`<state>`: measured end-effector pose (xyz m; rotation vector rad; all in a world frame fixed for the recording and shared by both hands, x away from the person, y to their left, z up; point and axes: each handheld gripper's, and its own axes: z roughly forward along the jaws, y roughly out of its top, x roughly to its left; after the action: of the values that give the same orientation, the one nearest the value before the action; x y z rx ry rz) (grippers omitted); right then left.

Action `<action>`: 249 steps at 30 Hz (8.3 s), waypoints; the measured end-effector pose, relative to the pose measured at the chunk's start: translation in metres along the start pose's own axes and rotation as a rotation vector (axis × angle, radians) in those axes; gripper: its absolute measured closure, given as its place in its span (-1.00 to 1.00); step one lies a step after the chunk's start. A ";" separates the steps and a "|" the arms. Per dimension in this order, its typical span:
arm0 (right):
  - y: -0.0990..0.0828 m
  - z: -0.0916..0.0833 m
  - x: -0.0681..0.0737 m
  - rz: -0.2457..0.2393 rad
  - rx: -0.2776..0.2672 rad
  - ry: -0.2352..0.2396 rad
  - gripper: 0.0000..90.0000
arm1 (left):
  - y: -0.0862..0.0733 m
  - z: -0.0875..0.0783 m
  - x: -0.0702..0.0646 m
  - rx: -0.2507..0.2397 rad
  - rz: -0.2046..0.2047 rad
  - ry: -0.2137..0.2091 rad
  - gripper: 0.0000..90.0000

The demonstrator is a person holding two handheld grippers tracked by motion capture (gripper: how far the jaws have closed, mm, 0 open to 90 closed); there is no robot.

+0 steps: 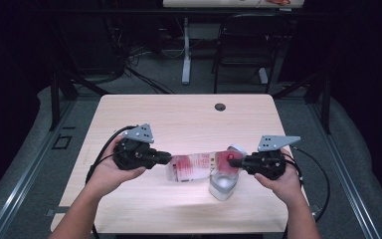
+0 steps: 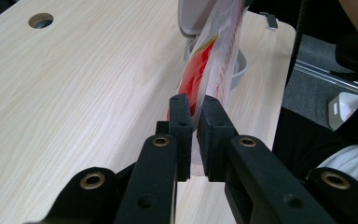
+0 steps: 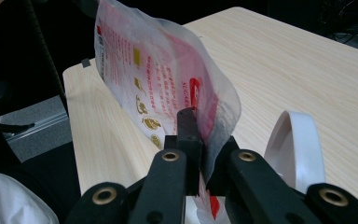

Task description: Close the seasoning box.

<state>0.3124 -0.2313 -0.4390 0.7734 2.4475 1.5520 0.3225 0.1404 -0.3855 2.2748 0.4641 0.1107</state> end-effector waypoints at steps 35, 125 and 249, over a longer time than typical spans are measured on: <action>-0.005 0.012 0.005 0.018 0.020 0.021 0.75 | -0.055 -0.002 0.008 -0.110 0.000 0.106 1.00; 0.074 0.054 0.049 -0.177 0.079 -0.099 1.00 | -0.120 0.031 0.036 -0.037 -0.164 0.113 0.96; 0.090 0.101 0.083 -0.179 -0.005 0.038 0.42 | -0.138 0.007 0.037 -0.099 -0.203 0.121 0.07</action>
<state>0.3110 -0.0796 -0.3942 0.5126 2.4614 1.5188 0.3174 0.2340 -0.4931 2.1189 0.7339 0.1662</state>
